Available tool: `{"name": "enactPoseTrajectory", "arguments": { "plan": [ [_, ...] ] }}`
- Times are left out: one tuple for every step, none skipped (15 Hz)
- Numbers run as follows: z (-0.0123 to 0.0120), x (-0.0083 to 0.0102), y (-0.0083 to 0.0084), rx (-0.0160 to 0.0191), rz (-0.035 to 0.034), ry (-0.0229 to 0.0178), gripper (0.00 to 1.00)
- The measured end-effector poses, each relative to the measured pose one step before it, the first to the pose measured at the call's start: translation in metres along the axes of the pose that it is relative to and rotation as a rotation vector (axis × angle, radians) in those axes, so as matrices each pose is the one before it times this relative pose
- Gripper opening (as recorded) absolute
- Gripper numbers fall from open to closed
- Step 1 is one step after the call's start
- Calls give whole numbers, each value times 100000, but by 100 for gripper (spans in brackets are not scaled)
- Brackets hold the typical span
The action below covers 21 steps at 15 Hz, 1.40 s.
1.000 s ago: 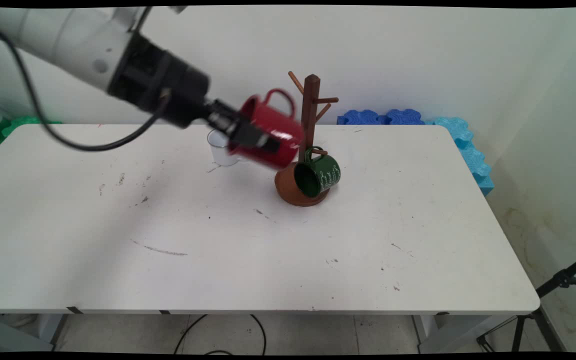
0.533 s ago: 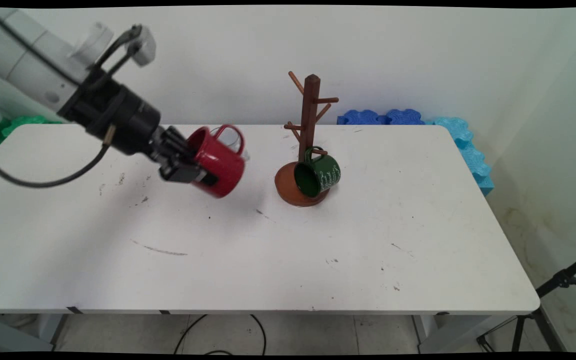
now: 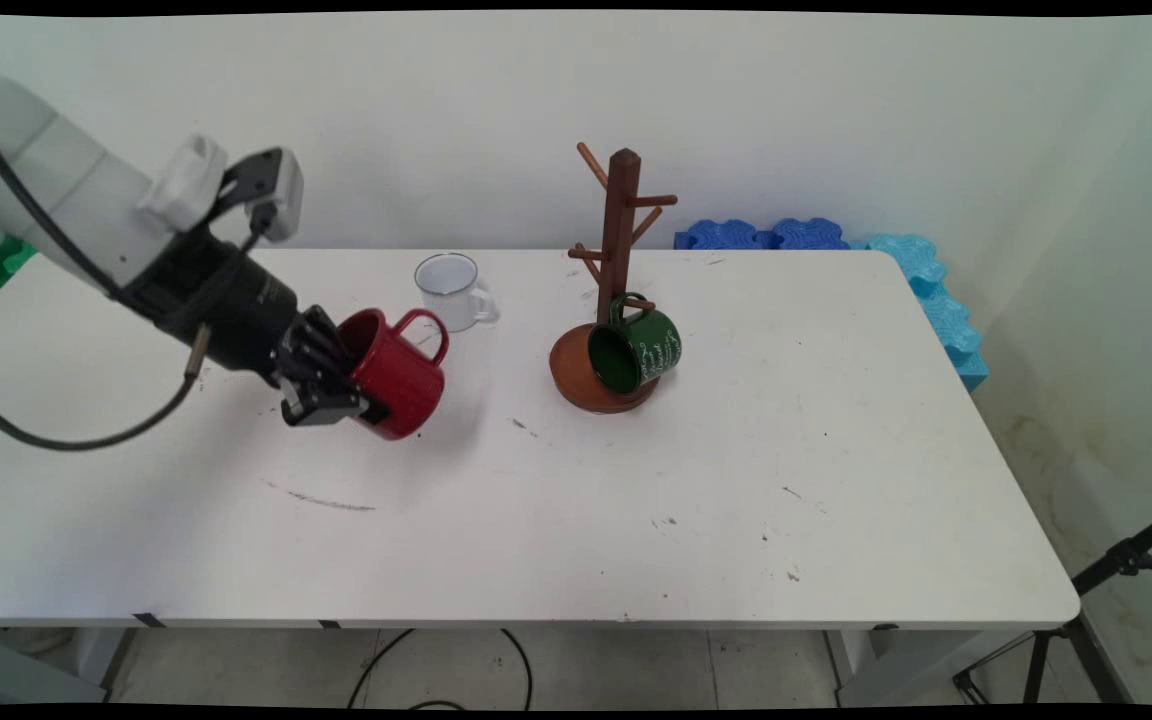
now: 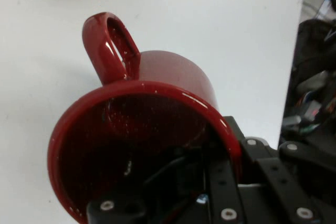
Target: Place the picked object on the table
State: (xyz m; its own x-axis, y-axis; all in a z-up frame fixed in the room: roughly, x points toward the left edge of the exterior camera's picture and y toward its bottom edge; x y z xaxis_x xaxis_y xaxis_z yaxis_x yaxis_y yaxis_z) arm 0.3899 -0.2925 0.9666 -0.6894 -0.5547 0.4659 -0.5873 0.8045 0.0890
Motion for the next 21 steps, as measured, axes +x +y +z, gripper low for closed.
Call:
{"name": "enactPoseTrajectory", "arguments": {
  "plan": [
    [440, -262, -16, 403, 717, -886, 0],
    [711, -418, -4, 691, 1013, -1336, 0],
    [531, -293, 13, 513, 706, -938, 0],
    [637, -320, 31, 487, 758, -1058, 0],
    [638, -288, 42, 502, 765, -937, 0],
    [611, -266, 40, 484, 659, -878, 0],
    [520, -211, 42, 317, 504, -763, 0],
    [587, -223, 45, 330, 141, -822, 0],
    [564, -159, 25, 380, 108, -731, 0],
    [470, -100, 10, 285, 54, -568, 0],
    [441, -61, 23, 235, -128, -512, 0],
    [550, -47, 38, 219, -244, -561, 0],
    [378, -24, 40, 116, -218, -316, 0],
    [413, 1, 20, 184, -65, -236, 0],
    [326, 3, 10, 158, 2, -173, 0],
    [405, -5, 13, 145, -25, -248, 0],
    [279, -7, 0, 103, -17, -172, 0],
    [302, -7, -4, 115, -4, -145, 0],
    [237, -7, -4, 95, 8, -107, 0],
    [214, 3, -17, 126, 45, -85, 0],
    [262, 10, -16, 61, 45, -91, 0]
  ]
}}
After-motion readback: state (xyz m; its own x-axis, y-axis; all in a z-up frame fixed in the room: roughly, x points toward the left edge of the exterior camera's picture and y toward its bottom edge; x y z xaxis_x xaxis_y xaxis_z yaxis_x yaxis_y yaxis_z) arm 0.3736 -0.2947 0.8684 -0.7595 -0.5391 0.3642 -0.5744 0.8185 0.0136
